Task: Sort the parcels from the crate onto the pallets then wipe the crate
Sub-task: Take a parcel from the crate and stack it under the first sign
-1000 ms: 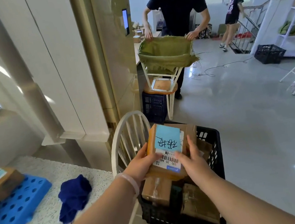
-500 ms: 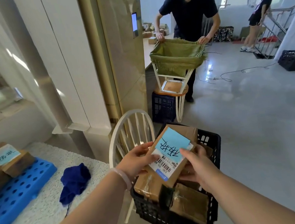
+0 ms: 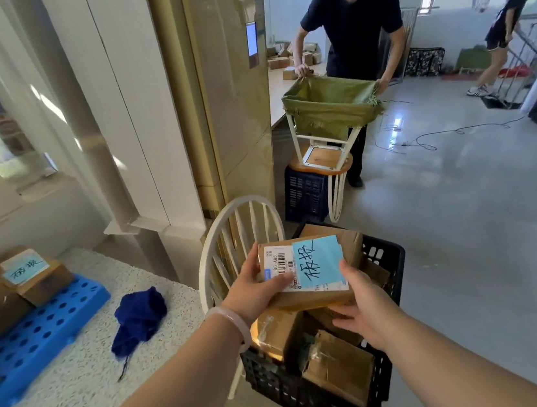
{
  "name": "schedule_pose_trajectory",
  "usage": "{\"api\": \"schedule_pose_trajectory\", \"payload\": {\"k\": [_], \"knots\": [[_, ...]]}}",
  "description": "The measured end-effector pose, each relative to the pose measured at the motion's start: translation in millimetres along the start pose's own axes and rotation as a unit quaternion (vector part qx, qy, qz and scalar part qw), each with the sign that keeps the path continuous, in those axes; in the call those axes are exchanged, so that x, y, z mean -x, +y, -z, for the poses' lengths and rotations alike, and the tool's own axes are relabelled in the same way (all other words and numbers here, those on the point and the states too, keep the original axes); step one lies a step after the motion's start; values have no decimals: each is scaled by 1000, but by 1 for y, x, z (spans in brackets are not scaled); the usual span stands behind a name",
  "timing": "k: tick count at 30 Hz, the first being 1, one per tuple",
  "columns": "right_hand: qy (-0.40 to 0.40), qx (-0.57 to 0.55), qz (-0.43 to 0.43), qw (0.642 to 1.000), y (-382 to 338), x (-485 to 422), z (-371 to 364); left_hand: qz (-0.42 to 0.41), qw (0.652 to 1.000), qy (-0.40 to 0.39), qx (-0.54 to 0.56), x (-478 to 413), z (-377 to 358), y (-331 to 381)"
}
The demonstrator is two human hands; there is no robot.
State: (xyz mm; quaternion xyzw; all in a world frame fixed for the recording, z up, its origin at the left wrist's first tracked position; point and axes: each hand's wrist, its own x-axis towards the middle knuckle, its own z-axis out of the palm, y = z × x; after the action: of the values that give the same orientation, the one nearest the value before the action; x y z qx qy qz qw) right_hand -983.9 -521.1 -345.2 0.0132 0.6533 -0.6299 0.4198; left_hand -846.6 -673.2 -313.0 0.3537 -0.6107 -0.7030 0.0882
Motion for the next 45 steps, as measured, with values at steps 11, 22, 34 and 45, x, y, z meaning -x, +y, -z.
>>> {"api": "schedule_pose_trajectory", "payload": {"k": [11, 22, 34, 45], "knots": [[-34, 1, 32, 999, -6, 9, 6, -27, 997, 59, -40, 4, -7, 9], [-66, 0, 10, 998, 3, 16, -12, -60, 992, 87, 75, 10, -4, -9], [-180, 120, 59, 975, 9, 24, -78, -133, 963, 204, -120, 50, 41, -38], [-292, 309, 137, 895, 39, 35, -226, -127, 940, 254, -187, 93, 174, -67]]}}
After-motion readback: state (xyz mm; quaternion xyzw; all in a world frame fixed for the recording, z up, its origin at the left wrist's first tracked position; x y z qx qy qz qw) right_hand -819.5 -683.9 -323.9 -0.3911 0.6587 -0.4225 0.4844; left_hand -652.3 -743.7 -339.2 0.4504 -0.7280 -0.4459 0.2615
